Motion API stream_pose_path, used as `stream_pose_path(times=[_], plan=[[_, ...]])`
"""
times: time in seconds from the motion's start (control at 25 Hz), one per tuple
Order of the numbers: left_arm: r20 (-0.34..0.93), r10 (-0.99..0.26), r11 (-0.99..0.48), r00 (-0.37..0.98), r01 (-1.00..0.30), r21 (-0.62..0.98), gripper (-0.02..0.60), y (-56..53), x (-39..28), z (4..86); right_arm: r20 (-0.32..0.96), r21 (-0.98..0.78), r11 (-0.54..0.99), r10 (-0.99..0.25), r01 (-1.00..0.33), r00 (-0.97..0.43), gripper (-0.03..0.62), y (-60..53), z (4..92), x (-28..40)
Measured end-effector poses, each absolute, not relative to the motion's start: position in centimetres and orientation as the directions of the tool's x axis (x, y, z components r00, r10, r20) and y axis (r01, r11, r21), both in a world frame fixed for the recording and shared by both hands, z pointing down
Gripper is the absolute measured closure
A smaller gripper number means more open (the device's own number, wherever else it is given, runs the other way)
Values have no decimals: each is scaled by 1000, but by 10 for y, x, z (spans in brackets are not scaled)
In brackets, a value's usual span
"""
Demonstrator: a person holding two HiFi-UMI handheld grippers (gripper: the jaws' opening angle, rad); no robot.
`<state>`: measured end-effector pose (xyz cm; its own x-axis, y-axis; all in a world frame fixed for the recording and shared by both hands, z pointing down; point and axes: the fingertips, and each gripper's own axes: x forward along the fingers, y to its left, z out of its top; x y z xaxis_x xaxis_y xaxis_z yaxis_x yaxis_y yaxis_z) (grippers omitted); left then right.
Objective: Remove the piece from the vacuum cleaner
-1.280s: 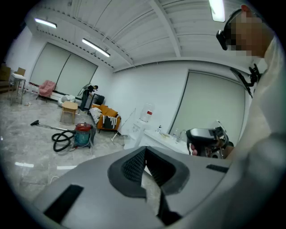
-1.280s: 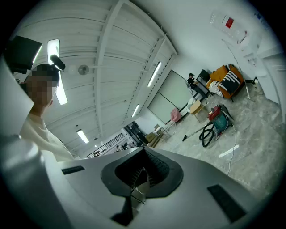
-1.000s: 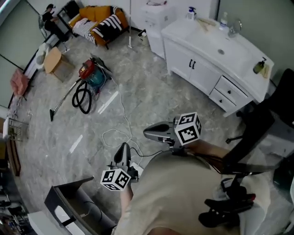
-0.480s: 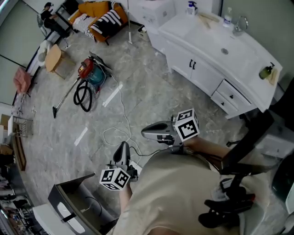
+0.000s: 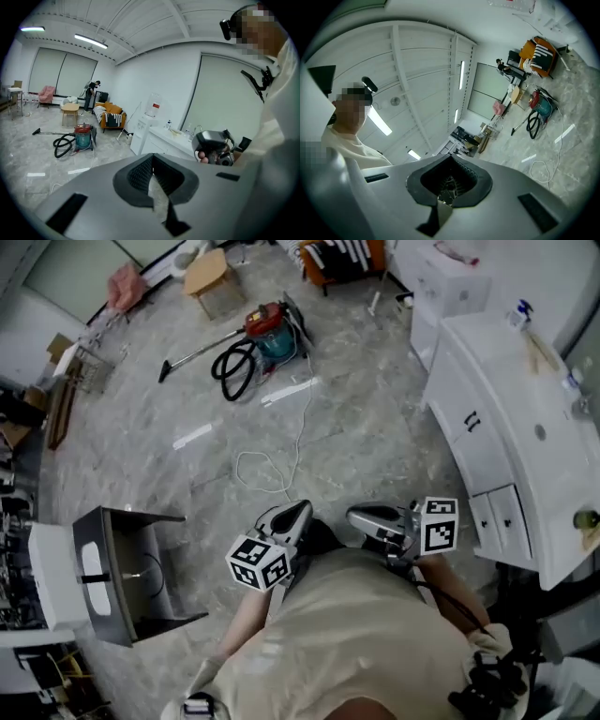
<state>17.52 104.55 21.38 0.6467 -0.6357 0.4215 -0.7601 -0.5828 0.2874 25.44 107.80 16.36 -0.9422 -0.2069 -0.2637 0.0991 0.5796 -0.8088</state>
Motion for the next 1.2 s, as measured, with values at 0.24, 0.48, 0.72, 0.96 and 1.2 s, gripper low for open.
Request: stream_pose_path(times=[0.24, 0.48, 0.72, 0.96, 1.2], plan=[[434, -629, -582, 645, -761, 286, 578, 1018, 172, 215, -279, -810, 574, -197, 120, -940, 592, 1056, 161, 258], [415, -607, -609, 678, -732, 304, 578, 973, 176, 221, -231, -796, 602, -208, 62, -951, 592, 1022, 161, 260], [403, -626, -587, 668, -744, 321, 578, 923, 140, 218, -161, -791, 610, -135, 46, -978, 592, 989, 162, 226], [416, -613, -587, 671, -740, 328, 578, 879, 102, 215, -96, -720, 685, 54, 107, -994, 592, 959, 152, 171], [387, -650, -570, 654, -757, 321, 578, 830, 48, 209, -47, -705, 709, 2, 34, -999, 592, 902, 152, 137]])
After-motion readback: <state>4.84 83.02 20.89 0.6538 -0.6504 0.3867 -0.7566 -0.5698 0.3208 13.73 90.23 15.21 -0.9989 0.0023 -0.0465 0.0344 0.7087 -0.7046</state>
